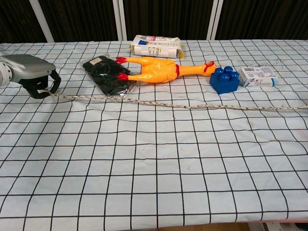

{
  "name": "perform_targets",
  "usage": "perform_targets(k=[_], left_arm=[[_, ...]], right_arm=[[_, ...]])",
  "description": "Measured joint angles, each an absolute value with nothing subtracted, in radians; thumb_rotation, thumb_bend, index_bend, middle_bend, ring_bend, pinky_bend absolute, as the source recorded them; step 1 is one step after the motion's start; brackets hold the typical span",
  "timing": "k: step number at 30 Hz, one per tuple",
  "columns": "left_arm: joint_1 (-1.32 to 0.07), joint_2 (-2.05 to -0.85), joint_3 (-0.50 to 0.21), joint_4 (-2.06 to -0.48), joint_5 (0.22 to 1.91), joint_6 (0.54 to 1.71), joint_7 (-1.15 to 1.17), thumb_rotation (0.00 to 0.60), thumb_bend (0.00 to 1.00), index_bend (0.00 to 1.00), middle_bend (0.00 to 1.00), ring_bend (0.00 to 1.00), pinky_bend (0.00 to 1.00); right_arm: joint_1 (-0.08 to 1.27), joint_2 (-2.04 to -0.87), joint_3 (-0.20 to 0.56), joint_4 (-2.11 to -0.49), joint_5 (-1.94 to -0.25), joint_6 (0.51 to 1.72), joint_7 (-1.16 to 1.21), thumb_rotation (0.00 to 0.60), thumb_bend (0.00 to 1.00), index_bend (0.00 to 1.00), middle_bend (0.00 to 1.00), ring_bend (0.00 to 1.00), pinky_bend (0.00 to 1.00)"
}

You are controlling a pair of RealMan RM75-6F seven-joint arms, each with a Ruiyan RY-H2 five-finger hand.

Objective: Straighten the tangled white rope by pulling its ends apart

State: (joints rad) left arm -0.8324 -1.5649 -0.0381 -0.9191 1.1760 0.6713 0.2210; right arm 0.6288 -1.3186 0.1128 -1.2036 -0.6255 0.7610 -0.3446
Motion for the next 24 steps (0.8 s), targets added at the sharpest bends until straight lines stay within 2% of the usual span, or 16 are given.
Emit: perform_targets(k=[5,8,11,13,16,19,24], left_arm=[[-0.828,-1.587,-0.035,-0.887,1.199,0.663,0.208,0.600,0.46,0.59,0.92,0.82,0.85],[-0.827,-1.594,-0.037,-0.881,1.206,0.662,0.205,0.600,0.44,0.54,0.92,0.82,0.85],[-0.827,-1.597,-0.036,-0.879,1.207,0.651,0.209,0.600,0.36,0.45,0.91,0.82,0.85],[-0.829,-1.597,-0.038,-0.879,1.199,0.635,0.220,0.600,0.25,0.36,0.90,0.81,0.85],[-0.834,-1.593,-0.046,-0.884,1.179,0.626,0.254,0.600,0.12,0.24,0.90,0.81,0.85],[-0.835,-1.581,-0.067,-0.906,1.157,0.648,0.281,0.600,0.07,0.15,0.90,0.81,0.85],[-0.834,-1.534,-0.102,-0.982,1.122,0.694,0.318,0.600,0.07,0.12,0.89,0.80,0.85]], right_arm=[[0.624,-1.362,0.110,-1.152,-0.633,0.752,-0.334,0.600,0.44,0.63,1.00,1.00,1.00],[0.623,-1.374,0.113,-1.137,-0.633,0.729,-0.323,0.600,0.38,0.62,1.00,1.00,1.00],[0.626,-1.376,0.112,-1.130,-0.621,0.699,-0.322,0.600,0.27,0.50,1.00,1.00,1.00],[0.631,-1.371,0.110,-1.131,-0.609,0.683,-0.330,0.600,0.20,0.36,1.00,1.00,1.00],[0.636,-1.354,0.114,-1.148,-0.606,0.679,-0.330,0.600,0.15,0.24,1.00,1.00,1.00],[0.638,-1.322,0.128,-1.184,-0.609,0.686,-0.315,0.600,0.12,0.19,1.00,1.00,1.00],[0.631,-1.230,0.165,-1.281,-0.614,0.695,-0.264,0.600,0.12,0.13,1.00,1.00,1.00]])
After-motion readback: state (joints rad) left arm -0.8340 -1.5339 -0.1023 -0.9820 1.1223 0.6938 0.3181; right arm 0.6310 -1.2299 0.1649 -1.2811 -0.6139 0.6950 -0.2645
